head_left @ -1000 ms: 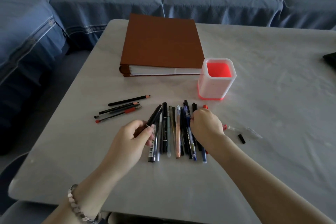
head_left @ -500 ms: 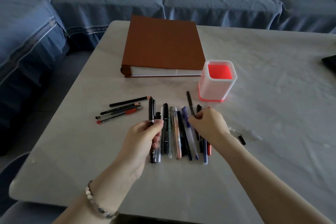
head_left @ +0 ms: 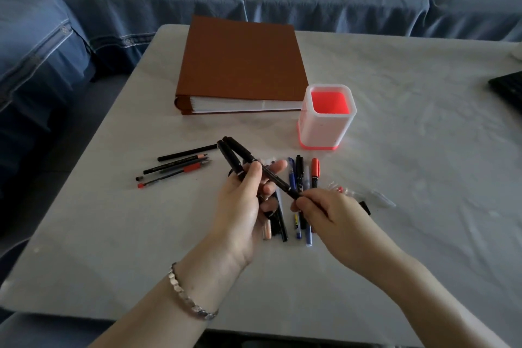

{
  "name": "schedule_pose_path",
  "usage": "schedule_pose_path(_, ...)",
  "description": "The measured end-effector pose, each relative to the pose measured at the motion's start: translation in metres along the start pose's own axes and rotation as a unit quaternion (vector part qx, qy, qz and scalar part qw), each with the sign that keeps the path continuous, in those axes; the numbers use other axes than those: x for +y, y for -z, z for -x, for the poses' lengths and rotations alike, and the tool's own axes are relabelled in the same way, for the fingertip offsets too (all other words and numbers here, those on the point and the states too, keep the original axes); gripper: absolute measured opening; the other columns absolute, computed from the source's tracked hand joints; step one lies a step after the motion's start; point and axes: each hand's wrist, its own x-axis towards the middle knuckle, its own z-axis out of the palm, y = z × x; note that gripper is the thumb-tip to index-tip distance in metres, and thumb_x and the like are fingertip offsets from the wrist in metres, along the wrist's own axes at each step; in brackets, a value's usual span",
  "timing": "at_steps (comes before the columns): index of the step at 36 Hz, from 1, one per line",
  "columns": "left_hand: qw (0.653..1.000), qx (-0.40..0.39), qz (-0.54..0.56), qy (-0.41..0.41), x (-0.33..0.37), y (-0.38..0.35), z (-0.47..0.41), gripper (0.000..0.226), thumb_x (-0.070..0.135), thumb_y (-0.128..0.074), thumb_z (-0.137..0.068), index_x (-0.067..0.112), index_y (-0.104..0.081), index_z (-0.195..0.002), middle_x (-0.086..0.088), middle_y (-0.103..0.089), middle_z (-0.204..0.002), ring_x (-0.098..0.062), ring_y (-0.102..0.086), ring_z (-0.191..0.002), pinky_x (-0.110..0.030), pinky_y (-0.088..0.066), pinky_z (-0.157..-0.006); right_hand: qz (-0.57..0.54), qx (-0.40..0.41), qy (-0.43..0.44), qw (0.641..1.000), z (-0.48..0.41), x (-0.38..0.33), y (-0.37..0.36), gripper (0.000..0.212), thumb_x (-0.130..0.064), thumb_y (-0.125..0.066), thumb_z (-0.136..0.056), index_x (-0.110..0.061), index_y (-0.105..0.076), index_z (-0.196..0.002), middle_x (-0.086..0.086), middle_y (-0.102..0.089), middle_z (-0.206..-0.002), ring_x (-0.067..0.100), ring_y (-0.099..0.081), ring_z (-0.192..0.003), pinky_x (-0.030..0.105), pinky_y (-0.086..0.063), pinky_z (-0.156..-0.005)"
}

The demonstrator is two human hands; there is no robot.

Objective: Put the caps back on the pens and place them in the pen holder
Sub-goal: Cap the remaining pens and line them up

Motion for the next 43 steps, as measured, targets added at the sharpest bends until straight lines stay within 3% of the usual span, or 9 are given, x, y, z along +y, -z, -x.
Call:
schedule_pose_path(3,1.0,0.01,0.018,-0.007,0.0,-0.001,-0.001,0.019,0.012,-0.037,-0.097,0.01,-0.054,-0.087,-0.002,-0.06,-0.069,-0.004,-0.04,-0.044,-0.013,-0.027,-0.037,0.023,0.015,0.002,1.0,0.001,-0.002,-0.002,0.028,-0.027,-0.039,-0.095,-0.014,-0.061,-0.086,0.005,-0.059,-0.067,0.019,-0.05,-0.059,0.032,-0.039,-0.059)
schedule_pose_path(7,0.997,0.076,0.007,-0.033,0.0,-0.005,-0.003,0.023,0.012,-0.038,-0.097,0.011,-0.051,-0.078,0.005,-0.058,-0.054,-0.001,-0.04,-0.038,-0.012,-0.029,-0.037,0.075,0.071,0.02,0.994,0.0,-0.004,-0.009,0.026,-0.024,-0.041,-0.095,-0.009,-0.058,-0.083,-0.003,-0.05,-0.062,0.019,-0.045,-0.059,0.035,-0.038,-0.059)
schedule_pose_path(12,0.96,0.176,0.206,-0.072,0.04,0.024,-0.034,0.029,0.015,-0.032,-0.099,0.013,-0.041,-0.072,0.0,-0.048,-0.067,0.001,-0.04,-0.031,-0.01,-0.031,-0.033,0.15,0.126,0.007,0.981,0.012,0.019,-0.005,0.025,-0.023,-0.04,-0.095,-0.01,-0.059,-0.085,0.003,-0.058,-0.073,0.024,-0.052,-0.066,0.035,-0.041,-0.059)
schedule_pose_path(18,0.958,0.13,0.256,-0.023,0.035,0.027,-0.022,0.026,0.016,-0.032,-0.099,0.01,-0.045,-0.078,-0.004,-0.06,-0.06,-0.003,-0.046,-0.034,-0.011,-0.038,-0.038,-0.005,0.065,0.024,0.998,0.01,0.016,-0.002,0.018,-0.018,-0.051,-0.091,-0.016,-0.067,-0.084,0.002,-0.059,-0.066,0.017,-0.054,-0.068,0.024,-0.042,-0.064)
schedule_pose_path(21,0.959,0.111,0.259,-0.016,0.024,0.019,-0.014,0.025,0.016,-0.031,-0.1,0.009,-0.046,-0.08,-0.003,-0.062,-0.06,-0.003,-0.046,-0.035,-0.011,-0.039,-0.04,-0.092,0.063,0.045,0.993,0.009,-0.002,-0.008,0.024,-0.014,-0.055,-0.088,-0.035,-0.065,-0.097,-0.014,-0.062,-0.072,0.0,-0.058,-0.075,0.011,-0.044,-0.067)
schedule_pose_path(27,0.967,0.09,0.233,-0.053,0.022,0.007,-0.003,0.026,0.016,-0.032,-0.099,0.01,-0.048,-0.08,-0.003,-0.058,-0.077,-0.004,-0.046,-0.041,-0.014,-0.042,-0.044,-0.122,0.078,0.054,0.988,0.01,-0.01,-0.017,0.025,-0.015,-0.059,-0.085,-0.033,-0.064,-0.101,-0.032,-0.059,-0.069,-0.007,-0.056,-0.068,0.005,-0.04,-0.065)
schedule_pose_path(34,0.971,0.069,0.223,-0.058,0.021,0.0,0.007,0.017,0.017,-0.033,-0.099,0.011,-0.045,-0.09,-0.003,-0.06,-0.081,-0.006,-0.049,-0.043,-0.015,-0.044,-0.047,-0.158,0.1,0.05,0.981,0.011,-0.012,-0.018,0.023,-0.017,-0.062,-0.082,-0.038,-0.064,-0.091,-0.021,-0.064,-0.077,0.002,-0.058,-0.065,0.015,-0.047,-0.061)
schedule_pose_path(39,0.971,0.06,0.222,-0.061,0.017,-0.002,0.012,0.013,0.018,-0.033,-0.099,0.011,-0.043,-0.103,-0.003,-0.061,-0.083,-0.005,-0.051,-0.045,-0.014,-0.046,-0.049,-0.142,0.112,0.066,0.981,0.01,-0.013,-0.017,0.024,-0.015,-0.063,-0.081,-0.037,-0.065,-0.092,-0.016,-0.062,-0.081,0.004,-0.056,-0.064,0.015,-0.044,-0.059)
schedule_pose_path(43,0.976,0.05,0.202,-0.067,0.015,-0.004,0.014,0.016,0.018,-0.032,-0.099,0.01,-0.044,-0.106,-0.001,-0.062,-0.081,-0.005,-0.054,-0.048,-0.015,-0.048,-0.051,-0.105,0.117,0.089,0.984,0.009,-0.012,-0.018,0.022,-0.016,-0.065,-0.082,-0.027,-0.071,-0.099,-0.012,-0.06,-0.065,0.002,-0.056,-0.068,0.01,-0.042,-0.062)
